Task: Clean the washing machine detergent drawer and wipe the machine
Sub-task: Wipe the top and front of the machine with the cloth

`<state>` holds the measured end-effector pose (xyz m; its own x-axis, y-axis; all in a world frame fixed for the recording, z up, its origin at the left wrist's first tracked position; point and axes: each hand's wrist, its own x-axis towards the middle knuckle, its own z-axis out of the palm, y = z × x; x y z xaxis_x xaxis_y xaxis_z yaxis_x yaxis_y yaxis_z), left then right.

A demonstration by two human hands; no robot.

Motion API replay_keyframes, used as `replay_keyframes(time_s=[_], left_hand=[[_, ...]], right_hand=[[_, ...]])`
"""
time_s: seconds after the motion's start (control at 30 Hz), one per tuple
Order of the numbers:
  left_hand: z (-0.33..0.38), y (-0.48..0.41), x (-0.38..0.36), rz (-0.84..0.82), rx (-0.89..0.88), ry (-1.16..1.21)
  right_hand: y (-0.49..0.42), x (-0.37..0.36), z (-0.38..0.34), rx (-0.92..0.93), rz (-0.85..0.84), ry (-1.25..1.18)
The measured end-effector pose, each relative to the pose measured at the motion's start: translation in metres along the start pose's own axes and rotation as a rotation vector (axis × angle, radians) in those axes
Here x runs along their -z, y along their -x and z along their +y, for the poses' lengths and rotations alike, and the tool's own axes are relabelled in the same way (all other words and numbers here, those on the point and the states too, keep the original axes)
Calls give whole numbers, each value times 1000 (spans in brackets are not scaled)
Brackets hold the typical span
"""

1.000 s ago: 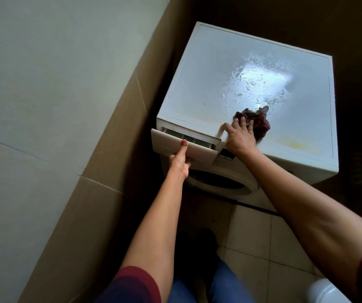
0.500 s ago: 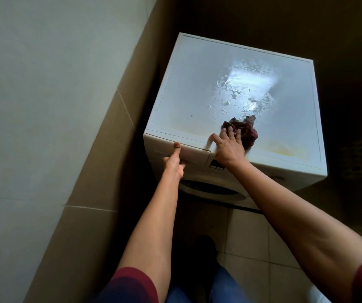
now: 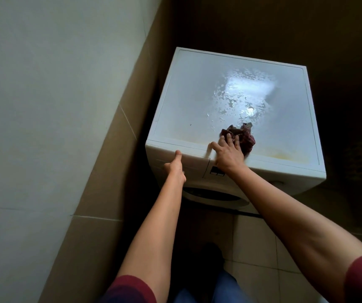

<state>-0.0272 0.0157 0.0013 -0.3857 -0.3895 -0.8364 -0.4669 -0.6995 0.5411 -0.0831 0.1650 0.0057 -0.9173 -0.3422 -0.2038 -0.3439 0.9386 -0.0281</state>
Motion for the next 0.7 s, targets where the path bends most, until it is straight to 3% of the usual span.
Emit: replay_keyframes(time_s=[0.1,0.23,0.37,0.47,0.57,0.7], left_hand=[[-3,9,-4,113,-118,-169],[-4,27,-16,193,-406,-306],[-2,37,-36,85,-557,-401],[2,44,-55,-16,-597,-449],[6,46,-76,-134,-598,-596],[9,48,-98,-279,-634,-844]], right_hand=[[6,1,1,24,1,-19],[14,4,10,119,28,-52],[19,20,33,204,244,-114],[12,36,58,110,361,-146],[2,55,86,-17,244,-109],[-10,66,106,-153,-15,-445]])
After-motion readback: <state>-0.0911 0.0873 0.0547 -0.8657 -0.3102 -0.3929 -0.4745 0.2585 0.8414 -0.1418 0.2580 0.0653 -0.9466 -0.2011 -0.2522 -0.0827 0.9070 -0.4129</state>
